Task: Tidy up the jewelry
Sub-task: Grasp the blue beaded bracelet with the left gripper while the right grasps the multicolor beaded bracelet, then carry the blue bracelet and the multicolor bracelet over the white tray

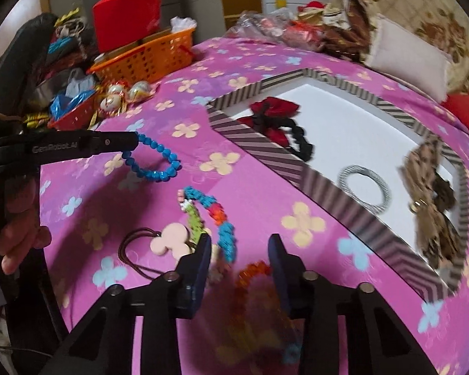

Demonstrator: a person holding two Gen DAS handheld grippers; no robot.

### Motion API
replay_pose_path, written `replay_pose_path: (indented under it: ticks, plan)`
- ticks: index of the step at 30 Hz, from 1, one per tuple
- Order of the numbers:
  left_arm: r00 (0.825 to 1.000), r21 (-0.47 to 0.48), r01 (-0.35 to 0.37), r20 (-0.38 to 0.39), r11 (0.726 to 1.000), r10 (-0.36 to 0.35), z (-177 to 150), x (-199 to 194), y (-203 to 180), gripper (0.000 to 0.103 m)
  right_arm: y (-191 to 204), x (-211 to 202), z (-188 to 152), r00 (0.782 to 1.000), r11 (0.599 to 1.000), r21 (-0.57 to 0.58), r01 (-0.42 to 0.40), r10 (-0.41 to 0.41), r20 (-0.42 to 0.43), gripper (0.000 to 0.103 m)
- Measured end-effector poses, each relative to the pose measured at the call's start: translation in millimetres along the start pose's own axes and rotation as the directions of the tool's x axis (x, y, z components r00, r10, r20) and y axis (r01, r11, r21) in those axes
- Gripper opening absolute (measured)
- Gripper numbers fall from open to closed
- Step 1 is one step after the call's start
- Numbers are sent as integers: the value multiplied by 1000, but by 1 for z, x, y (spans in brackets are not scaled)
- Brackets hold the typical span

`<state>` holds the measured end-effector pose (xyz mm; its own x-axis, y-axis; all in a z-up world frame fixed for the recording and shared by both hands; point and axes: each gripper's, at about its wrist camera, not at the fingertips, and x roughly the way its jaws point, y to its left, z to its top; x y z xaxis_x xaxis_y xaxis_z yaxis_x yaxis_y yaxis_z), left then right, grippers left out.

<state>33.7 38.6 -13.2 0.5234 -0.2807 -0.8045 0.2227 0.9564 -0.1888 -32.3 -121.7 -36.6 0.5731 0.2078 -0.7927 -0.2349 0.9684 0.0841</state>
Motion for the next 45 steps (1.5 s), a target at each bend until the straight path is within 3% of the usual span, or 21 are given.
replay_pose_path:
  ticks: [5, 8, 16, 35, 45]
  plan:
    - [1000, 5, 9, -20, 1000, -9, -3, 5, -2, 9, 7, 19, 3, 999, 999, -43, -8, 6, -50, 21]
    - [999, 4, 13, -29, 1000, -13, -4, 9, -4, 9, 10, 23, 3, 999, 996, -79, 31, -34, -36, 13]
    - [999, -5, 21, -41, 1000, -21, -5, 9, -7, 9, 2, 4, 2, 1000, 999, -26, 20, -20, 15, 12]
    - [998, 75, 48, 40, 996, -51, 6, -43, -43, 9, 3, -84, 20, 984, 999, -8, 40, -38, 177, 12]
    - [996, 129, 49, 68, 990, -58, 14, -59, -69, 9, -12, -104, 24, 976, 997, 17, 71, -73, 205, 12]
